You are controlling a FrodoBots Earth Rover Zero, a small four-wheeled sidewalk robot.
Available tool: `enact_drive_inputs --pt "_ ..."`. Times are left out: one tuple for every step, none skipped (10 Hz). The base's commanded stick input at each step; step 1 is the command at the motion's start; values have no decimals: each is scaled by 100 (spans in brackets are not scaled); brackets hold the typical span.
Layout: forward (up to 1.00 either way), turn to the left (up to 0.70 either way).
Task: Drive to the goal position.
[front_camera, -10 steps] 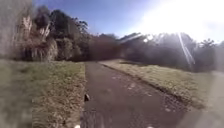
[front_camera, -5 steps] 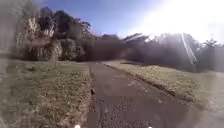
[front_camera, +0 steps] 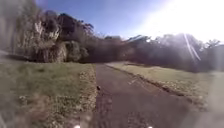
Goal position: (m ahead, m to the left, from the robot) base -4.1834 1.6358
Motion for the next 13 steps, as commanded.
enact_drive_inputs --pt "-70 0" --pt "-70 0" --pt "-70 0" --pt "-70 0" --pt "-70 -28" --pt "-70 -31" --pt "-70 -31" --pt "-70 -31" --pt "-70 -31" --pt "-70 -31" --pt "-70 -32" --pt "-70 -34" --pt "-70 -34"
